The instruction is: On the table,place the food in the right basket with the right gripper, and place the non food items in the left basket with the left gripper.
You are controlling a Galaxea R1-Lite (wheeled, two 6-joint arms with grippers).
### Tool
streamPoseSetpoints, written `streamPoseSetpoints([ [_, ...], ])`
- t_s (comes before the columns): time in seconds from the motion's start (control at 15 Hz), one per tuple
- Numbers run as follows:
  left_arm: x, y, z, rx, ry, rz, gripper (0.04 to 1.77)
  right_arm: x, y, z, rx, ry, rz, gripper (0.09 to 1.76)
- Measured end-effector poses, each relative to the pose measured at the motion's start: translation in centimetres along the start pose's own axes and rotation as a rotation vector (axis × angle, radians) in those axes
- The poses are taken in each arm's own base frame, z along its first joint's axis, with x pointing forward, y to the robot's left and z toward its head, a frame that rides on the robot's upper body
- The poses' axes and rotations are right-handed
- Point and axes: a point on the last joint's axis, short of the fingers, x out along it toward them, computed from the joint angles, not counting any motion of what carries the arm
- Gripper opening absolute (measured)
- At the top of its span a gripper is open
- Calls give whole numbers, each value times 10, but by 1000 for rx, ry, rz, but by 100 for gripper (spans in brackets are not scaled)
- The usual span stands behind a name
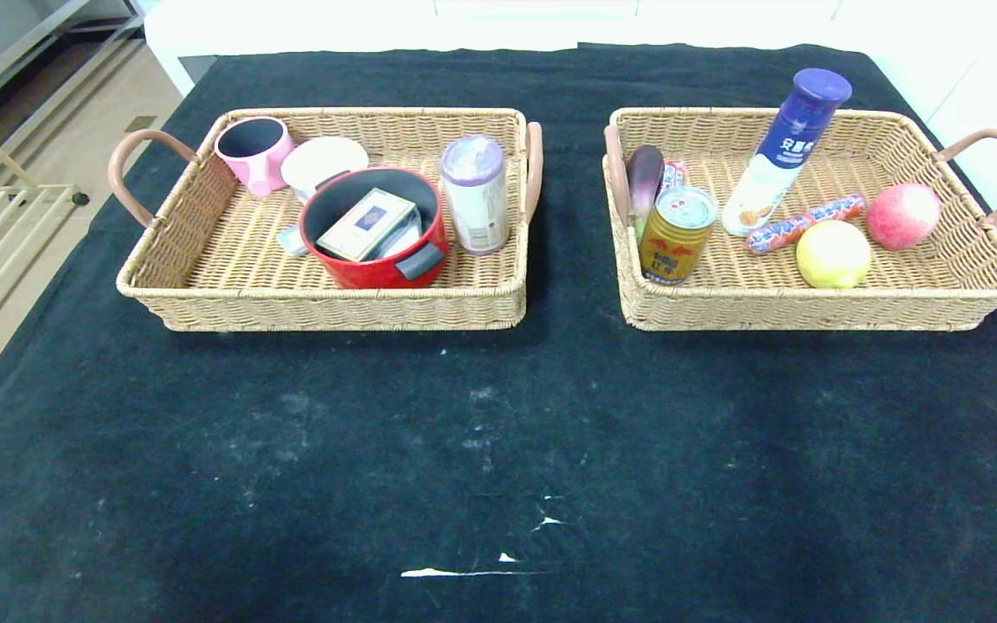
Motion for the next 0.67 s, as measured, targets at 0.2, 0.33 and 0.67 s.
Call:
streamPoseSetpoints([
  [0.2,13,-2,-30,7,-40,-10,172,5,-4,-8,-33,-70,-83,171],
  [0.33,18,-3,-49,7,-18,-12,172,12,-8,-17,-51,-121,-110,171],
  [0.67,27,-5,-82,4,66,8,172,25,-17,-50,-106,-74,-274,171],
])
